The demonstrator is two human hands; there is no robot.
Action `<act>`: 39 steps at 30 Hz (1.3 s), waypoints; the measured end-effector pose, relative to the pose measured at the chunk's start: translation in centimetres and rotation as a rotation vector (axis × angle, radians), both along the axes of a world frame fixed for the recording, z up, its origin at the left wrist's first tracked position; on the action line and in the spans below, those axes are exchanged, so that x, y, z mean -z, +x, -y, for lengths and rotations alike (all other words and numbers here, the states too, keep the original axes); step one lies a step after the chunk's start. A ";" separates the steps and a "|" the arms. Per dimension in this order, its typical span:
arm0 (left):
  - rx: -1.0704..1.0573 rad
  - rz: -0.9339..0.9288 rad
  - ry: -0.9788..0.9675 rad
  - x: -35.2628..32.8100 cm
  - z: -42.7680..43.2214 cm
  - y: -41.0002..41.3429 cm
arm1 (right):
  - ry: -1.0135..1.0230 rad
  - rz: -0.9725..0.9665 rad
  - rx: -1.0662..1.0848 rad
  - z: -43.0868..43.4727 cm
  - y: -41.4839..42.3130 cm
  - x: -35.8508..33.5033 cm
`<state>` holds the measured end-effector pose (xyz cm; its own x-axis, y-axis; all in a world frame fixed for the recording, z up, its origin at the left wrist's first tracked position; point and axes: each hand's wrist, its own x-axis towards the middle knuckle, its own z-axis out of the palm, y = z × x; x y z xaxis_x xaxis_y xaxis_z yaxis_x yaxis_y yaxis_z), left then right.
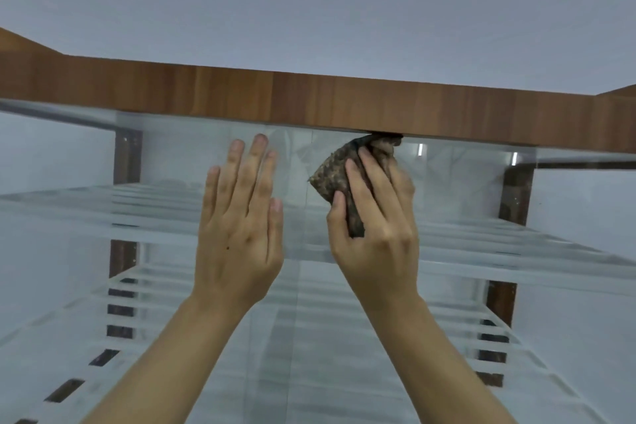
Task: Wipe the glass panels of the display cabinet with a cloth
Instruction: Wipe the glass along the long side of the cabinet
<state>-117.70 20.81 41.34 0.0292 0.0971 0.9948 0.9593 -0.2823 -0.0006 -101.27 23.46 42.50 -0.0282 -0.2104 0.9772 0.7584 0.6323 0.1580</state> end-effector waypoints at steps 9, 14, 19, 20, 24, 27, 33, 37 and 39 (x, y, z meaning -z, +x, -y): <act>0.043 -0.012 0.028 0.1 -0.5 -0.1 | 0.046 0.020 0.176 0.1 -1.2 -1.3; 0.055 -0.015 0.034 0.3 -0.7 -0.2 | -0.026 0.090 0.168 0.2 -1.1 0.0; 0.060 -0.020 0.028 0.3 -0.6 -0.2 | -0.048 0.106 0.197 0.5 -0.9 0.1; 0.060 -0.023 0.026 0.2 -0.6 -0.3 | -0.038 0.082 0.204 0.5 -1.1 -0.8; 0.054 -0.026 0.028 0.3 -0.7 -0.3 | -0.019 -0.004 0.197 0.2 -2.0 -0.6; 0.057 -0.029 0.029 0.3 -0.8 -0.3 | -0.084 0.044 0.223 0.5 -2.1 4.2; 0.073 -0.025 -0.001 0.3 -0.4 -0.2 | -0.081 -0.009 0.208 0.6 -3.0 -1.2; 0.090 -0.017 0.008 0.5 -0.6 -0.2 | -0.094 0.002 0.188 0.5 -2.7 1.2; 0.083 -0.022 0.021 0.5 -0.6 -0.3 | -0.167 0.076 0.209 1.2 -2.3 7.5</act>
<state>-117.98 21.44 40.88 0.0586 0.0728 0.9956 0.9321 -0.3610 -0.0285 -103.56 22.31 35.04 -0.1283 -0.0283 0.9913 0.8649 0.4859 0.1258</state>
